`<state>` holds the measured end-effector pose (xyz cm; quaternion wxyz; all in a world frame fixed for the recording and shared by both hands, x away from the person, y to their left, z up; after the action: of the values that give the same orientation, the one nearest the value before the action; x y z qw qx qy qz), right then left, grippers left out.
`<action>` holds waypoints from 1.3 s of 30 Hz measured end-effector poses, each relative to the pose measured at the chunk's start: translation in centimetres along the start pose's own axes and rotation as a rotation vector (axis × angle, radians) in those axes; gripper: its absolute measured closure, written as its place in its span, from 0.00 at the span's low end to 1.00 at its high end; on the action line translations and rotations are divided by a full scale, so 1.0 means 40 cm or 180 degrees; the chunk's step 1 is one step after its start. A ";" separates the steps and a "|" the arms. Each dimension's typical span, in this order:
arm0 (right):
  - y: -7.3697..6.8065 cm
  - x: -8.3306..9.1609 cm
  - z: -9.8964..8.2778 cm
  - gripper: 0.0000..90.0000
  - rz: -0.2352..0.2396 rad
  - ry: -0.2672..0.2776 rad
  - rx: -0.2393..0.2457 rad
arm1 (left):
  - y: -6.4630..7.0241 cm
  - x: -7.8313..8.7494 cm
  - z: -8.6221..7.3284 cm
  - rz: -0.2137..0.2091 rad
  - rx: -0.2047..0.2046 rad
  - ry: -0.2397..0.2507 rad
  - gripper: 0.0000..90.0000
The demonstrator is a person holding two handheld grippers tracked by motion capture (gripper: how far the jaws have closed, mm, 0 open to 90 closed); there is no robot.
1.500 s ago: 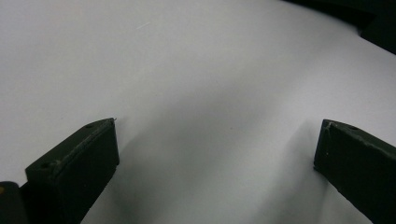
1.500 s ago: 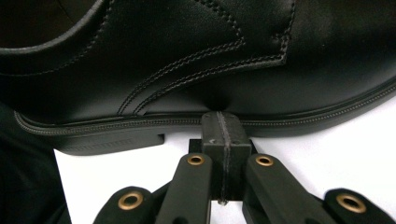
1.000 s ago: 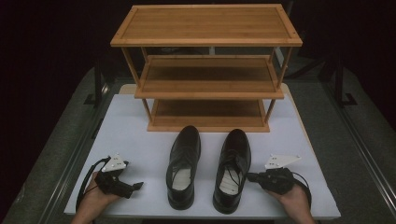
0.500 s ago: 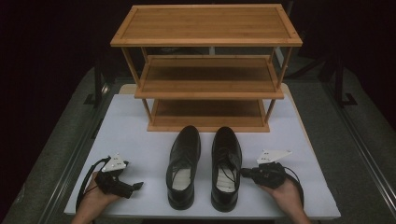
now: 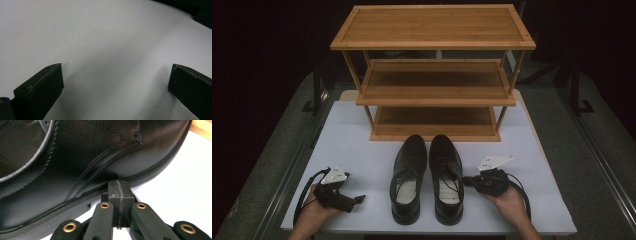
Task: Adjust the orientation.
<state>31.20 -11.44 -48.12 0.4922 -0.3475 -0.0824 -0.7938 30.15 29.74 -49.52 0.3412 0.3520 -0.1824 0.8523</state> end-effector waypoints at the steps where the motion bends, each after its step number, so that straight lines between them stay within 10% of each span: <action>1: -0.002 -0.009 0.007 1.00 0.0020 -0.0010 0.0012 | 0.000 0.000 0.000 0.0000 0.0000 0.0000 0.00; 21: -0.031 -0.034 0.015 0.98 0.0210 -0.0043 0.0091 | 0.000 0.000 0.000 0.0000 0.0000 -0.0001 0.00; 39: 0.029 0.046 0.009 0.65 -0.0039 0.0253 -0.0269 | 0.003 0.002 0.016 -0.0091 0.0104 0.0043 0.00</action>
<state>31.83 -13.17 -46.91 0.4752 -0.3357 -0.0313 -0.8127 30.33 29.34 -49.06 0.3488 0.3542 -0.1611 0.8526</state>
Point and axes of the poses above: each handheld gripper's, and its own axes: x roughly backward along the jaws, z roughly out of its top, y roughly to its right, the point moved 6 cm from there along -x, roughly forward along the jaws, and after that the axes turned 5 degrees about z, right-handed, at the moved point
